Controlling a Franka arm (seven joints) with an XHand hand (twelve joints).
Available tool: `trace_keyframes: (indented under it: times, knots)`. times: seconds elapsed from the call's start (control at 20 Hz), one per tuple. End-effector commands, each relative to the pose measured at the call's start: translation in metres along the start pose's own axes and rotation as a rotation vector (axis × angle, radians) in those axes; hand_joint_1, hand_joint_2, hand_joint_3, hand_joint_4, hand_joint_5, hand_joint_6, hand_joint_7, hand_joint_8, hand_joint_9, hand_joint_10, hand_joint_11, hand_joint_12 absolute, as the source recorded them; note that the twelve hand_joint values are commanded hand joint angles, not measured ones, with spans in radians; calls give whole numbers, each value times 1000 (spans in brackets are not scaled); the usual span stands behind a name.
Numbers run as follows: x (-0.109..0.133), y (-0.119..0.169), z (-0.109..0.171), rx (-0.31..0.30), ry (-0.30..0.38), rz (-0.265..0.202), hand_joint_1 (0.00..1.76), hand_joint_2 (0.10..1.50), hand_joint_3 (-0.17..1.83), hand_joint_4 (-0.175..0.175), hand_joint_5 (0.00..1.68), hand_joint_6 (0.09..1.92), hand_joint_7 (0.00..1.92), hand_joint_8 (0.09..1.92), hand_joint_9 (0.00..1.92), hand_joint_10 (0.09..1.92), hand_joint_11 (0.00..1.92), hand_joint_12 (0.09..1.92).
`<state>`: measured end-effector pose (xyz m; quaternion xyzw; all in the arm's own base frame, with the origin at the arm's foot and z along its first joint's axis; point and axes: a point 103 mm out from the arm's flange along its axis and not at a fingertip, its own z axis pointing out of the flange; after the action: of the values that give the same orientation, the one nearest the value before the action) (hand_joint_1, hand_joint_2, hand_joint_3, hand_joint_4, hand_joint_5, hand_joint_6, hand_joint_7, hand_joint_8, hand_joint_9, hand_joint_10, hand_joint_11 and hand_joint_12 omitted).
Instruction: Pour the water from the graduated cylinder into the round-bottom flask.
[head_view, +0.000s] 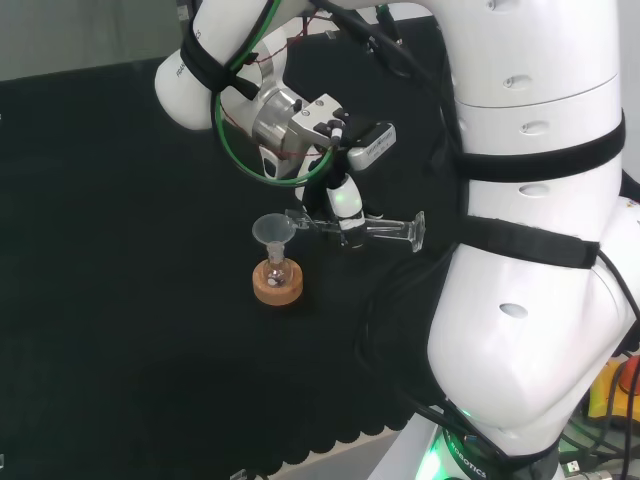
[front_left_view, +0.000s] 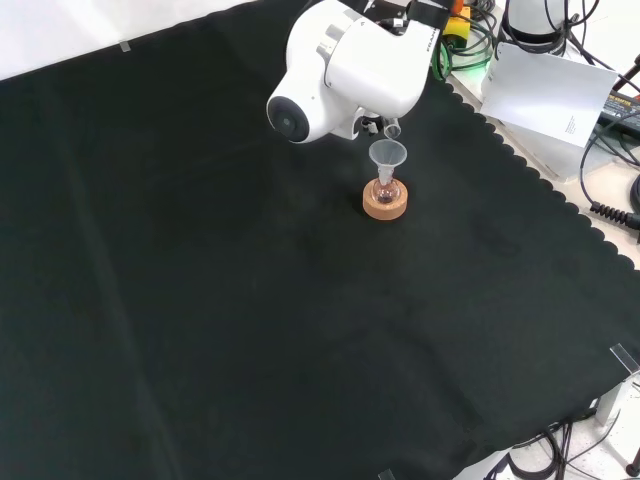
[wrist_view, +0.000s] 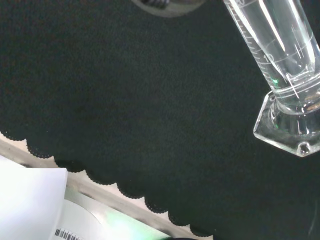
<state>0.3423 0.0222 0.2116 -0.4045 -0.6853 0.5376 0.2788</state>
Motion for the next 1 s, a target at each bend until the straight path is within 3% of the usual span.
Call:
trace_keyframes:
  times: [0.05, 0.5, 1.0]
  knots:
    - [-1, 0, 0, 20, 2, 2, 1243, 1165, 0, -175, 867, 1167, 906, 1155, 1436, 111, 1233, 742]
    - [6, 0, -7, 43, -5, 5, 1243, 1165, 0, -175, 867, 1167, 905, 1155, 1438, 109, 1236, 741]
    - [8, 0, -10, 96, -7, 43, 1244, 1165, 0, -175, 869, 1165, 907, 1154, 1442, 109, 1239, 739]
